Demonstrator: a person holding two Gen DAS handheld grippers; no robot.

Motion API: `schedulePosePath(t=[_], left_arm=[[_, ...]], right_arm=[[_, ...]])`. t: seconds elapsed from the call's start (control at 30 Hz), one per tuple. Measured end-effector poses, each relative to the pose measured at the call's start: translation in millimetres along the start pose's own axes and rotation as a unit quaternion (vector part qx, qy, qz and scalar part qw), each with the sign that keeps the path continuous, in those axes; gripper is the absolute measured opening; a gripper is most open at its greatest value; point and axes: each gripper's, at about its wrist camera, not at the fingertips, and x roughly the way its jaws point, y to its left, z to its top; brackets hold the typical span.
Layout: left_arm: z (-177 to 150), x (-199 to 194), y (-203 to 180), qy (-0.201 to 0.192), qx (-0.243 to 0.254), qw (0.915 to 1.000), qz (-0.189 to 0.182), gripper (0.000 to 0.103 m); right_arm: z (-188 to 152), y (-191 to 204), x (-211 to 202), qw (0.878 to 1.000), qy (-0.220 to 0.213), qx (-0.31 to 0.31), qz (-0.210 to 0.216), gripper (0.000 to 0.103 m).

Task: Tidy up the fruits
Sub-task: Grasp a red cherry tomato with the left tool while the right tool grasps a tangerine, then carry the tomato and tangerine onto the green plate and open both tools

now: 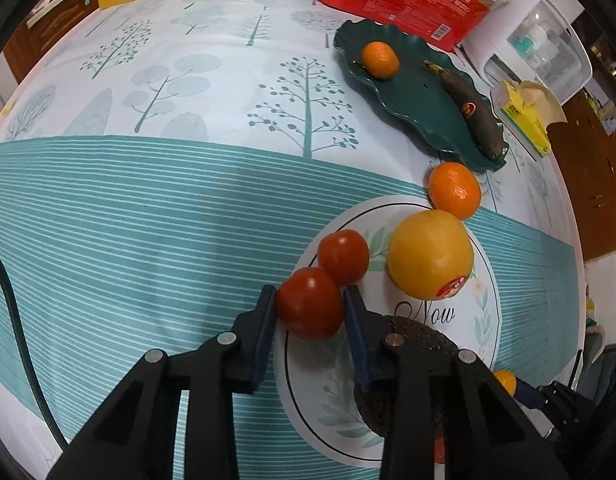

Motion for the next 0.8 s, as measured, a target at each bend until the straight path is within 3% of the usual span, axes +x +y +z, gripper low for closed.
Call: schedulePosePath(t=[0.17, 0.33, 0.53, 0.8], left_arm=[[-5, -6, 4, -0.011, 0.004, 0.9999, -0.011, 0.032], [-13, -30, 9, -0.053, 0.016, 0.9981, -0.025, 0.032], [-11, -58, 0, -0.087, 0.05, 0.9949, -0.012, 0.032], [-2, -90, -25, -0.101, 0.083, 0.9913, -0.013, 0.032]], right_arm=[[0, -1, 1, 1.0, -0.001, 0.001, 0.003, 0.033], [1, -1, 0, 1.0, -0.004, 0.004, 0.007, 0.032], [5, 2, -12, 1.0, -0.025, -0.009, 0.005, 0.032], [28, 2, -46, 0.998, -0.056, -0.01, 0.02, 0.032]])
